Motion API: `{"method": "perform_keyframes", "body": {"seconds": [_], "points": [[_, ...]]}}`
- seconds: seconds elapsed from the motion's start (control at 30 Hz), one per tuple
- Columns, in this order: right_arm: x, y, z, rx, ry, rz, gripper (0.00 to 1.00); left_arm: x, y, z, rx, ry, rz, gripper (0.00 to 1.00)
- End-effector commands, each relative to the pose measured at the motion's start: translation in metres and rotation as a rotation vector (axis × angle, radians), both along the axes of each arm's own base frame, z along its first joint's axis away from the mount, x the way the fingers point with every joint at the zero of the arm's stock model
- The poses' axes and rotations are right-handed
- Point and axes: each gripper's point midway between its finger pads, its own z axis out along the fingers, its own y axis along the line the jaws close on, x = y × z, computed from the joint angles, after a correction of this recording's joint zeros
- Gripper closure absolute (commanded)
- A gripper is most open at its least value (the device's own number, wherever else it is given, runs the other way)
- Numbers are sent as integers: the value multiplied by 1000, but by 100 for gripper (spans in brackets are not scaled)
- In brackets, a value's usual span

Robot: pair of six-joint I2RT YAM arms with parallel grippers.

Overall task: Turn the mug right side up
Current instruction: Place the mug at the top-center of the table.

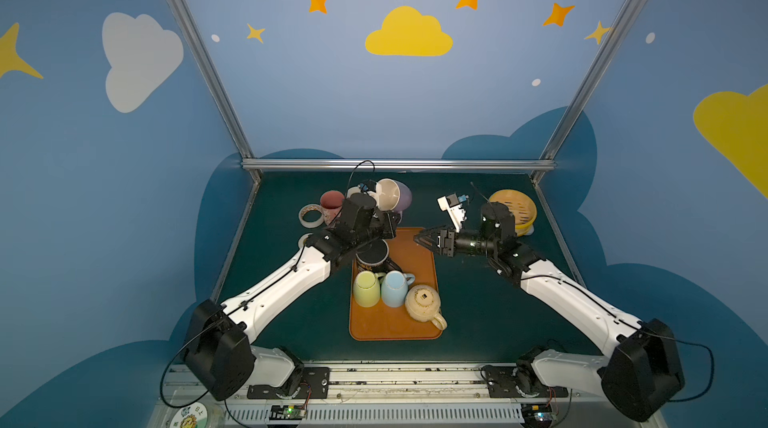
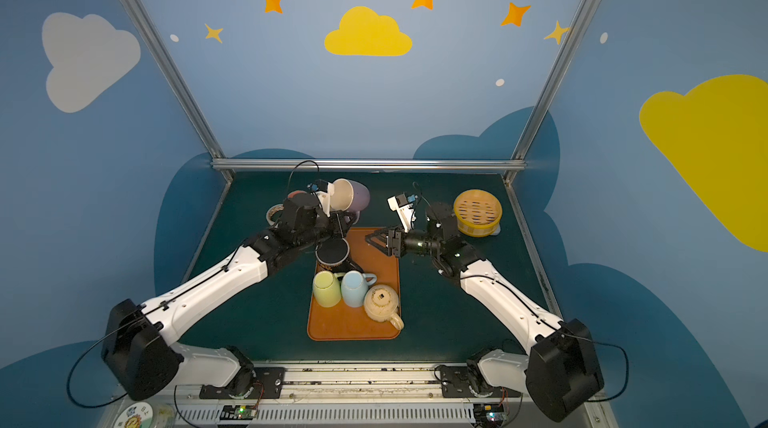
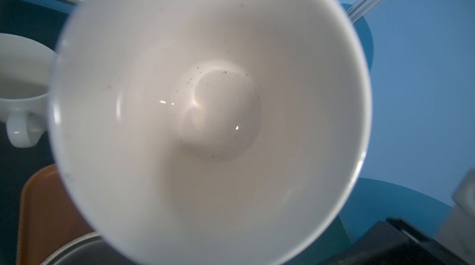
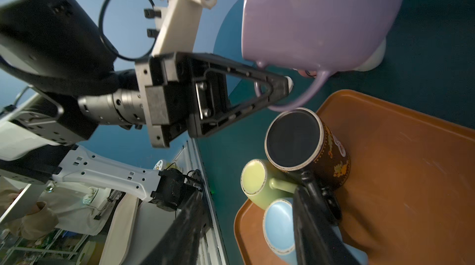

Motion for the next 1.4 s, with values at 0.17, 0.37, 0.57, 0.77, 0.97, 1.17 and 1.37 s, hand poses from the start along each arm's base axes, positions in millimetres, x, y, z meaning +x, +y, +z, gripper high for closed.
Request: {"method": "perform_keyframes", "body": {"seconds": [0.17,0.37,0.57,0.77,0.97,1.17,1.37], "points": [[7,-30,-36,-181,9,-210,49,47,21,-16,302,58,82,96],[-4,-39,-55,-220,-14,-249,44,79,23,-34,433,107,102,96],[-12,-46,-64,-229,-34,-262,41,109,25,-55,499,148,120,96],[-19,-54,-75,-242,-37,-274,41,128,25,-84,564,225,115,96],[-20,-61,-71,-237,-68,-304,41,143,28,-110,563,289,125,96],[-19,-58,-74,-227,-54,-295,41,153,32,-132,566,337,140,96],[-18,-57,-76,-228,-46,-294,41,159,38,-145,571,360,152,96]]}}
